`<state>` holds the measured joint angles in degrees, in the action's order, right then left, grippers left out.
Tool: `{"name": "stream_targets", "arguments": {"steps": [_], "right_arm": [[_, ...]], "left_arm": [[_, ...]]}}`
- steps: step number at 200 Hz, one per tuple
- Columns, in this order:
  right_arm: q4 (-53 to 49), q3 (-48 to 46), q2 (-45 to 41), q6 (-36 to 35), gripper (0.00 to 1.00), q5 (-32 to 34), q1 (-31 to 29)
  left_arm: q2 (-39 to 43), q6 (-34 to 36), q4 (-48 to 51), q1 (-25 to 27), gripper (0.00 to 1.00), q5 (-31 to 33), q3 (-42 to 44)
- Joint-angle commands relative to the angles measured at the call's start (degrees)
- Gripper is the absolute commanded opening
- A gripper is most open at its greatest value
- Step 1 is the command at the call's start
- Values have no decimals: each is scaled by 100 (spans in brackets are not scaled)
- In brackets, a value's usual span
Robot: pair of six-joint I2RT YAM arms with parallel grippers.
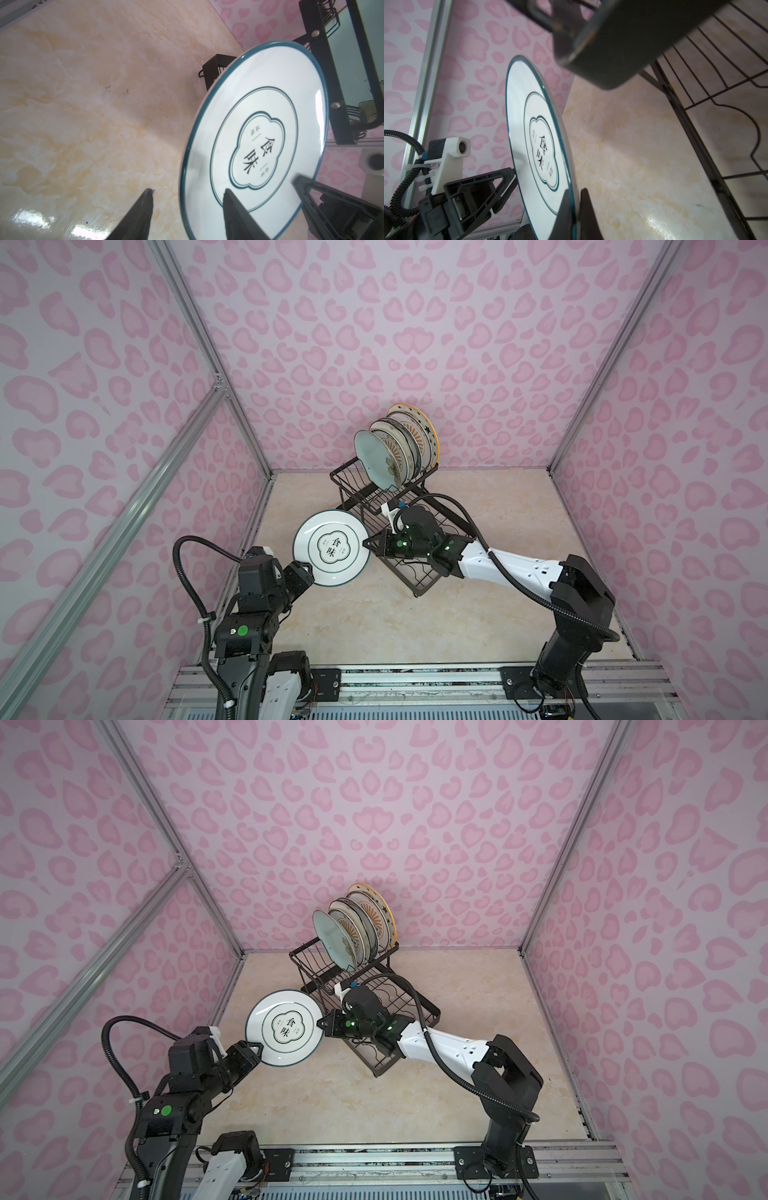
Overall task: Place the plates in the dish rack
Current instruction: 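Carry the white plate up toward the rack's upper tier with the right gripper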
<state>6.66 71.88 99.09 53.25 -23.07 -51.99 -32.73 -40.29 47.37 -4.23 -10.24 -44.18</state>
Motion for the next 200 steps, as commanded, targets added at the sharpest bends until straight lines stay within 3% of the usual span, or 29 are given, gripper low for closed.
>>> {"name": "stream_targets", "arguments": {"steps": [1,34,48,59,92,103,128,144,200], "right_arm": [[580,-110,-65,184,0,-331,-4],[847,-243,-144,368,0,-499,-22],[835,-270,-189,360,0,-493,-38],[846,-271,-213,356,0,-504,-35],[940,-241,-223,408,0,-557,-55],[1077,-277,-236,471,0,-571,-53],[1400,-377,-270,625,24,-575,-66],[1592,-433,-275,721,31,-572,-113],[2196,-484,-131,1083,34,-674,-190]], "left_arm": [[26,109,-432,-14,55,-282,24],[77,138,-584,-17,47,-474,24],[141,127,-664,-15,37,-554,16],[168,127,-709,-14,24,-620,-19],[134,147,-821,-8,4,-815,-29],[143,119,-886,-8,4,-894,-20],[178,61,-1028,-14,4,-1110,-66],[181,31,-1101,-15,4,-1251,-120],[281,-202,-1458,-12,4,-1673,-115]]}}
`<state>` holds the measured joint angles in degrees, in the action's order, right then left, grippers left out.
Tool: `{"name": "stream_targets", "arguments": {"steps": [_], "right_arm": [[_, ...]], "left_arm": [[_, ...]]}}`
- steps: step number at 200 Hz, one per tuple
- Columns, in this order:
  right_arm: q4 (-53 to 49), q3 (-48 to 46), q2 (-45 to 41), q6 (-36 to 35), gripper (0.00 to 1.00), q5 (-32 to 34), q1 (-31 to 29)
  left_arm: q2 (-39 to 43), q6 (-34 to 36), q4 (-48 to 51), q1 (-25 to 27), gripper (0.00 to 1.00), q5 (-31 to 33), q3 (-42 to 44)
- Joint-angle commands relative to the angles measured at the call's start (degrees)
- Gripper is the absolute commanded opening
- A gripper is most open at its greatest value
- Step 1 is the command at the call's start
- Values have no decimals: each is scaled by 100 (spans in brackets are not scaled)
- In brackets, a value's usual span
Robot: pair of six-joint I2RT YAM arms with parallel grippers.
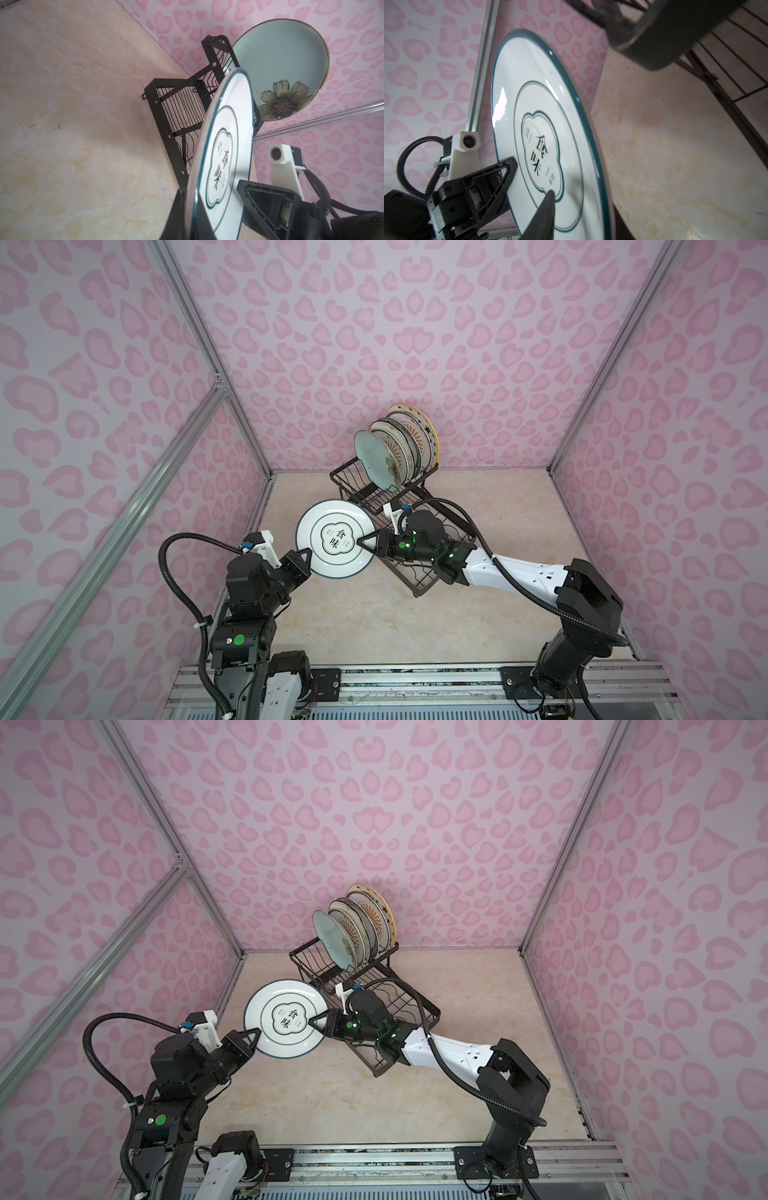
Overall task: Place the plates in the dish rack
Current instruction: 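Carry the white plate up toward the rack's upper tier with the right gripper, then lower the white plate into the upper tier in front of the flower plate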
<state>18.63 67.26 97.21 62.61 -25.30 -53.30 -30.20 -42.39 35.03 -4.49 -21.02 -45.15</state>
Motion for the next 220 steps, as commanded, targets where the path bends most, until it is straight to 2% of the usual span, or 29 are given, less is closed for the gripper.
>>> {"name": "stream_targets", "arguments": {"steps": [1,10,23,32,64,72,88,101,140,165,220], "right_arm": [[1009,-22,55,151,34,-450,-63],[1043,-25,54,163,27,-455,-63],[1002,-10,20,147,9,-443,-52],[932,15,-14,93,0,-441,-33],[545,161,-262,-242,0,-442,79],[300,262,-343,-419,0,-424,132],[-444,607,-557,-964,0,-329,289],[-1093,1006,-714,-1489,0,-187,433],[-2922,2801,-644,-3155,0,413,757],[-3816,3907,-274,-4239,0,1220,777],[-5032,6253,1048,-5993,0,3027,570]], "left_arm": [[34,10,-224,17,4,-596,-19],[32,19,-207,15,4,-614,-39],[33,47,-143,12,4,-557,-62],[31,76,-97,17,4,-540,-64],[21,106,45,11,6,-428,-146],[17,123,101,16,14,-386,-190],[55,176,235,11,45,-246,-309],[118,244,333,11,53,-134,-425],[208,319,455,17,56,-18,-574],[196,350,494,12,56,57,-538],[225,475,739,16,58,302,-568]]}}
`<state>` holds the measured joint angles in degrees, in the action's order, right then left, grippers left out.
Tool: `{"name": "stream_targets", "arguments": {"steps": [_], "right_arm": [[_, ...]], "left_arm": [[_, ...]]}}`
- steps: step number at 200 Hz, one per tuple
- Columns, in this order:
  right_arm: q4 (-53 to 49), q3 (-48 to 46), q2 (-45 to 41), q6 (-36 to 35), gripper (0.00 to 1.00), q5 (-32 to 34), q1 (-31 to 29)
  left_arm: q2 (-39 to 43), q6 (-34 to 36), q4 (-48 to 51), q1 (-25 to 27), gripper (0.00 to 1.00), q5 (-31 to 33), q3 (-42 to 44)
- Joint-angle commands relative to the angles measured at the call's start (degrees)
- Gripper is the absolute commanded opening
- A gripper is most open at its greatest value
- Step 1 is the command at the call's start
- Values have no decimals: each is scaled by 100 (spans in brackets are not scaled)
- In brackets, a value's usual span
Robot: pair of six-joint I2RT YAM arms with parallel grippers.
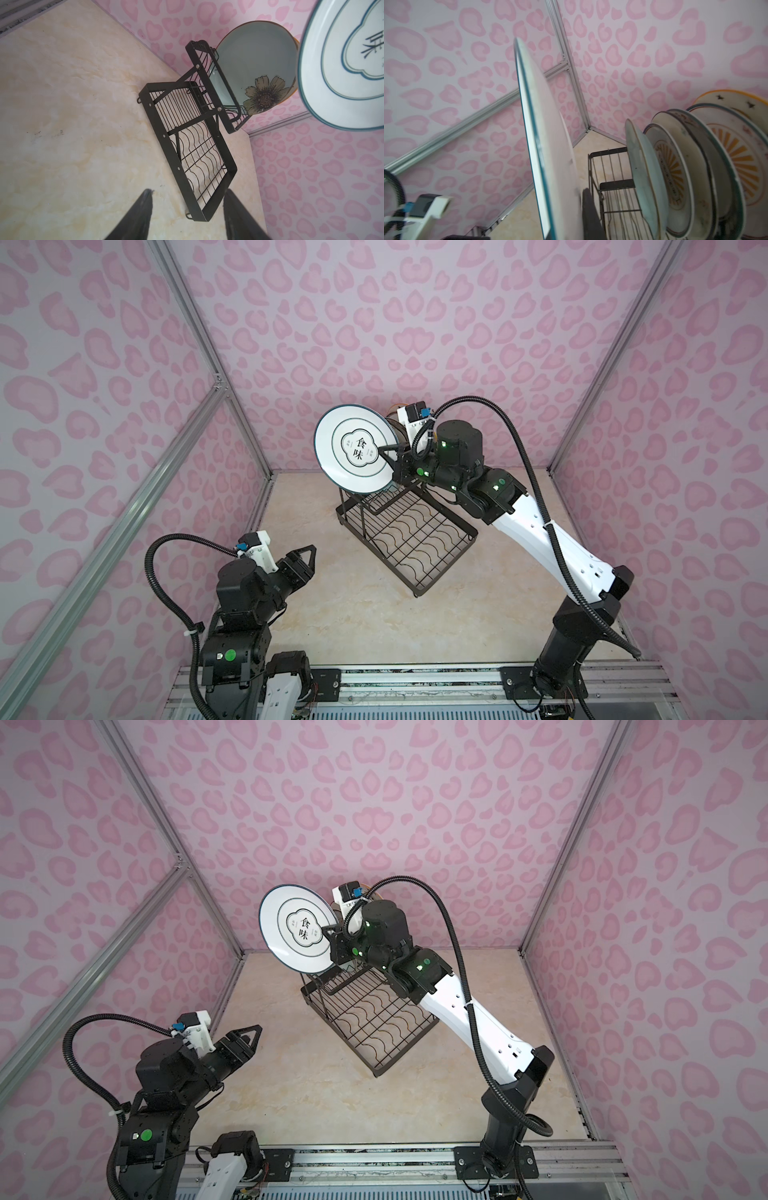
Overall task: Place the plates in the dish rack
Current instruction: 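Lower the white plate into the upper tier in front of the flower plate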
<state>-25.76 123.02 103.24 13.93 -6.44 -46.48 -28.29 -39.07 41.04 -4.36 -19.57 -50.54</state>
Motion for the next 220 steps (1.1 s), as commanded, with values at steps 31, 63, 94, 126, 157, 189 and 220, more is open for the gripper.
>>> {"name": "stream_targets", "arguments": {"steps": [31,63,94,126,157,189,220], "right_arm": [[-827,1655,1166,-1836,0,2170,-325],[-876,2015,1602,-2151,0,2832,-381],[-814,1939,1818,-2202,0,3201,-373],[-681,1758,1892,-2099,0,3148,-360],[-659,1727,1962,-1994,0,3105,-360],[-563,1655,2026,-1919,0,3094,-346],[-511,1651,2126,-1838,0,3033,-333]], "left_arm": [[93,188,247,-1,58,257,-60],[48,220,267,-1,58,300,-52],[-24,247,238,3,58,323,-17],[-62,285,233,-2,58,347,-21],[-55,303,242,3,58,370,1],[-80,325,237,-1,58,384,2],[-115,343,236,-3,58,401,3]]}}
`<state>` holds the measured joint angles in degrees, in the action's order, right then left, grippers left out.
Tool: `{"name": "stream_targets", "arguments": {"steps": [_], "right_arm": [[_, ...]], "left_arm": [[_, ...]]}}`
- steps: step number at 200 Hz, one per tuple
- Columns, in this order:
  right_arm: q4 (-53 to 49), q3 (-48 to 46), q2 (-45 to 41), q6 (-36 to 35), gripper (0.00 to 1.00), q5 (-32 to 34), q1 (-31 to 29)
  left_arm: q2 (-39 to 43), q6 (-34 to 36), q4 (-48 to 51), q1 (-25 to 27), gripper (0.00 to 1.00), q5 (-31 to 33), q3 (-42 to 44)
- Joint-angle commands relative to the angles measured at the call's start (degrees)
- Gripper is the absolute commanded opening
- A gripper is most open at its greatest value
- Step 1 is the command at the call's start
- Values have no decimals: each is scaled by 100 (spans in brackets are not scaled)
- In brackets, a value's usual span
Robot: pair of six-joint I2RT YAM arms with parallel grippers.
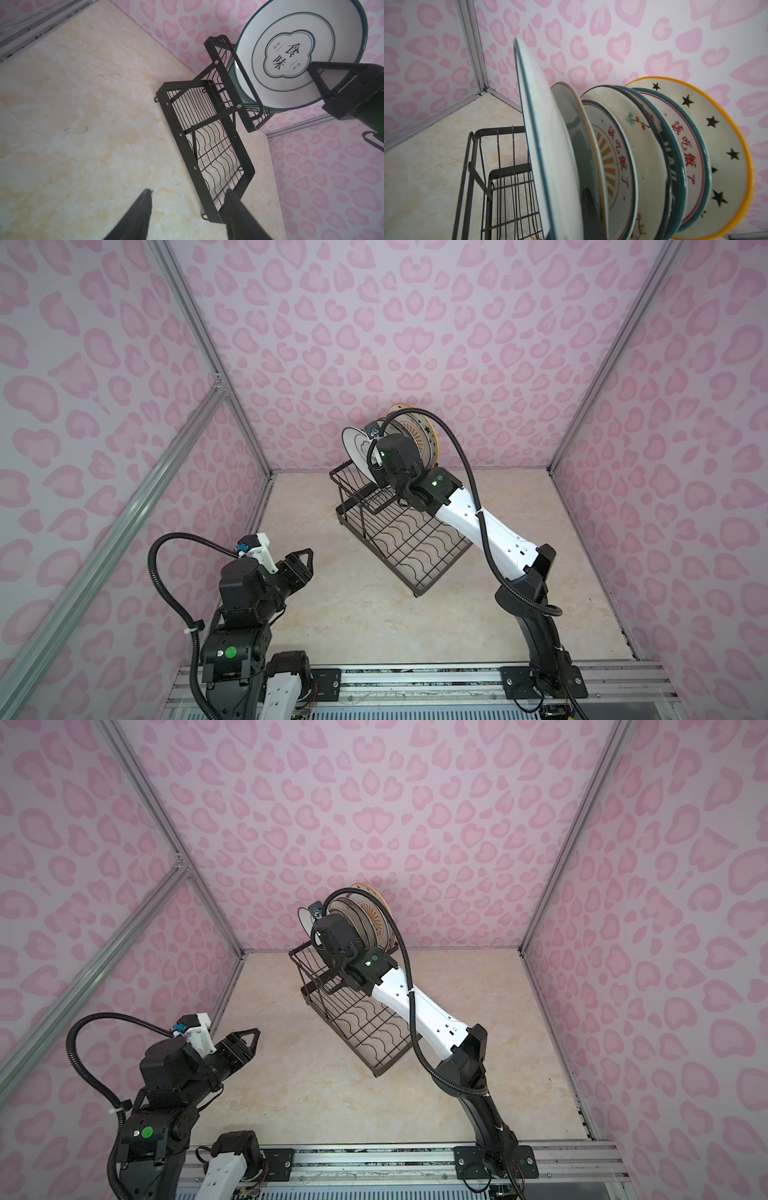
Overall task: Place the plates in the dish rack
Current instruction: 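Lower the white plate into the upper tier in front of the flower plate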
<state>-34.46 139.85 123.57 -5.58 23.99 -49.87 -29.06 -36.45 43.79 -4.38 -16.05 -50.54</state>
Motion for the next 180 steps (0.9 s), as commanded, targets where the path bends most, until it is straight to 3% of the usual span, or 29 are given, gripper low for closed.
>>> {"name": "stream_targets", "arguments": {"steps": [1,180], "right_arm": [[360,-30,100,116,0,-9,5],[762,-263,-184,114,0,343,-179]], "left_arm": [[-38,83,-38,-1,58,45,6],[-51,107,-57,-1,58,1,-63]]}}
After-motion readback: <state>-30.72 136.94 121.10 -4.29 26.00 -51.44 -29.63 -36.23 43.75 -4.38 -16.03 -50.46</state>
